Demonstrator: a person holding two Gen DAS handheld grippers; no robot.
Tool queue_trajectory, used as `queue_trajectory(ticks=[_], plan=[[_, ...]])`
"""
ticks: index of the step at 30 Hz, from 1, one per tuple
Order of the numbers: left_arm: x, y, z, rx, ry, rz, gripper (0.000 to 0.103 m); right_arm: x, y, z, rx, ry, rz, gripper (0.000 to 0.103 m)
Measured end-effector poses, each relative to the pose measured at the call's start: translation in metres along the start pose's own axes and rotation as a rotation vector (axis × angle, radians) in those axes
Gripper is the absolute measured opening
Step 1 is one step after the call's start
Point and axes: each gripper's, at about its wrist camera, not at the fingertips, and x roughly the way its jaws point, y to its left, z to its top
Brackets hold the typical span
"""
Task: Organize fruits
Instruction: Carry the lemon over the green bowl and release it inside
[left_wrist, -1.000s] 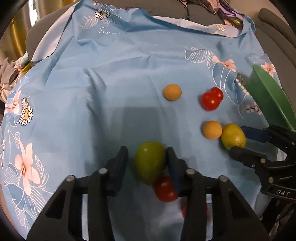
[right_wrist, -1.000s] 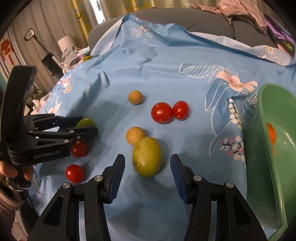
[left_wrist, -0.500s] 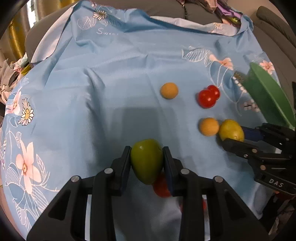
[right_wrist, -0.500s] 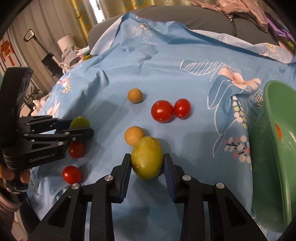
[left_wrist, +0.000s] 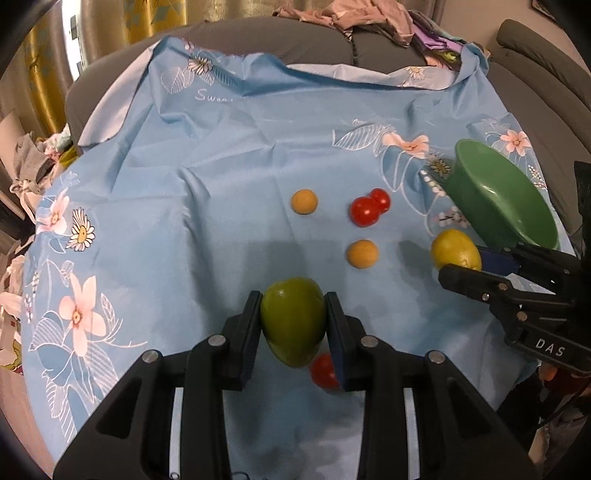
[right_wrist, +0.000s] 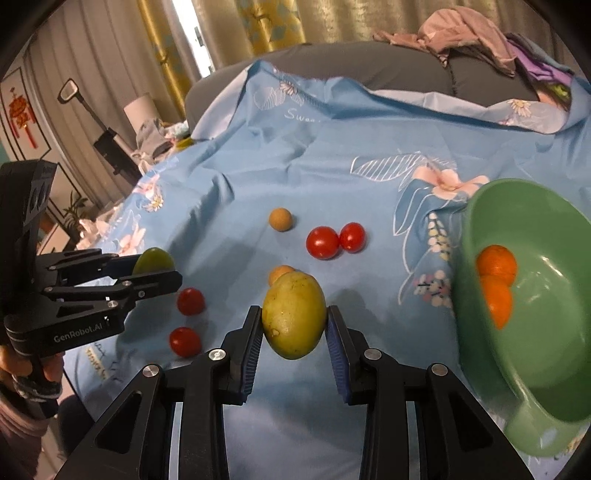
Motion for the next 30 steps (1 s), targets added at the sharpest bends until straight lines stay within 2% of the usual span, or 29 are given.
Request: queue_trajectory(ticks=[13,30], plan=[[-0.032,-0.041,0.008,0.079,-0.079,-0.004,0.033,-0.053,-0.013,-0.001,0.038,-0.115,-0.027,0.036],[-0.02,-0.134,0.054,0.235,-0.131,-0.12,0.033,-0.099,-0.072,-0.009,0.151,-0.216,-0.143,0.036]])
